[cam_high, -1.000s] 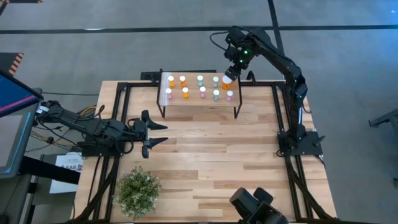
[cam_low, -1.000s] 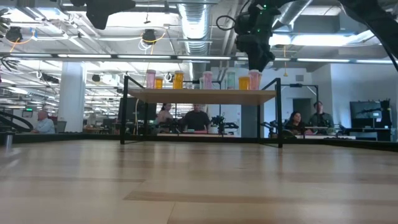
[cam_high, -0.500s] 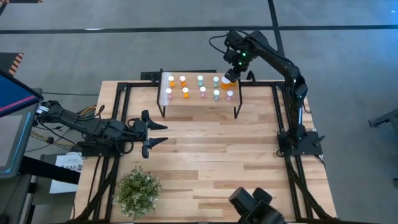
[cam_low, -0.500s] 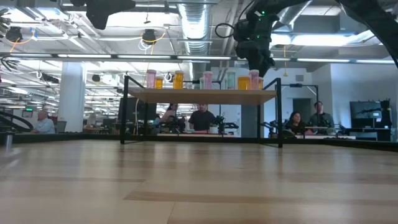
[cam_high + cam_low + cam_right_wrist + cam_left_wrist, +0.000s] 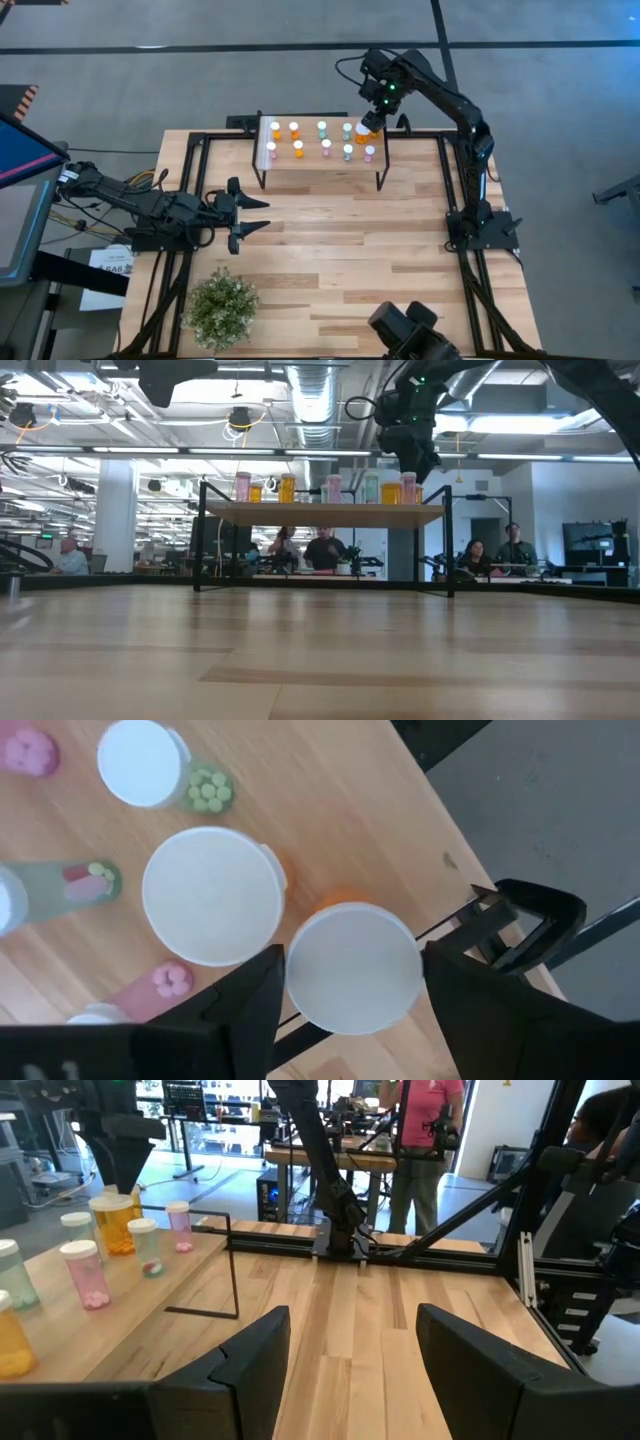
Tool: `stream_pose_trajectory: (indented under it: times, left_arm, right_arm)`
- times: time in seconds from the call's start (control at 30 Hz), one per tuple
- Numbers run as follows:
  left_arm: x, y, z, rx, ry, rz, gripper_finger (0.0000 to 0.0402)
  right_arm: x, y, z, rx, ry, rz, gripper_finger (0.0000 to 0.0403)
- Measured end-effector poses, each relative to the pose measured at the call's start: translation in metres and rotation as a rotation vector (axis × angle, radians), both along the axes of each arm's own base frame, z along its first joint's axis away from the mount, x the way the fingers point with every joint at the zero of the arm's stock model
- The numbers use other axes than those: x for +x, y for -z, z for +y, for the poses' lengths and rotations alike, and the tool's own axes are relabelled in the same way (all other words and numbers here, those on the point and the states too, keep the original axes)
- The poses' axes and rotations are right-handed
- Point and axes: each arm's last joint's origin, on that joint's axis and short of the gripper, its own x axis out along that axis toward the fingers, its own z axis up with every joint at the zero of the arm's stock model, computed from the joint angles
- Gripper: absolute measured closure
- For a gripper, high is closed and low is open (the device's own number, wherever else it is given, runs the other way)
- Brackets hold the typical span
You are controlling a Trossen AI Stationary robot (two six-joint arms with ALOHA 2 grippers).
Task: Pick and place medicine bottles onto shelf by color
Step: Put the large orange pill bottle on the shelf, then return to Home Position
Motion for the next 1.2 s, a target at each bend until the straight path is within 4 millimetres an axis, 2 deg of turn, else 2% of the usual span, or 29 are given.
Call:
stream_pose_trajectory:
  times: [0.33,0.5,0.7,0.83,0.9,1.07,1.2]
  left_arm:
    - [0.0,0.0,0.0,0.0,0.0,0.0,0.0195]
    - [0.0,0.001,0.0,0.002,0.0,0.006,0.0195]
    - [0.0,0.003,0.0,-0.006,-0.002,0.029,0.0195]
    - [-0.002,0.001,0.001,-0.008,-0.009,0.019,0.0195]
    - [-0.005,-0.001,0.003,-0.014,-0.017,-0.002,0.0195]
    - [-0.016,-0.01,0.01,-0.012,-0.025,-0.059,0.0195]
    - [-0.031,-0.018,0.016,-0.019,-0.009,-0.114,0.0196]
  right_arm:
    - [-0.003,-0.017,0.003,-0.029,0.0,-0.03,0.0141]
    - [-0.008,-0.032,0.007,-0.067,-0.005,-0.066,0.0141]
    - [-0.026,-0.07,0.029,-0.124,-0.04,-0.208,0.0142]
    - [-0.034,-0.096,0.055,-0.179,-0.116,-0.398,0.0143]
    - [-0.038,-0.103,0.071,-0.21,-0.161,-0.451,0.0143]
    - [-0.044,-0.095,0.103,-0.277,-0.242,-0.548,0.0143]
    - [-0.052,-0.071,0.126,-0.313,-0.295,-0.616,0.0143]
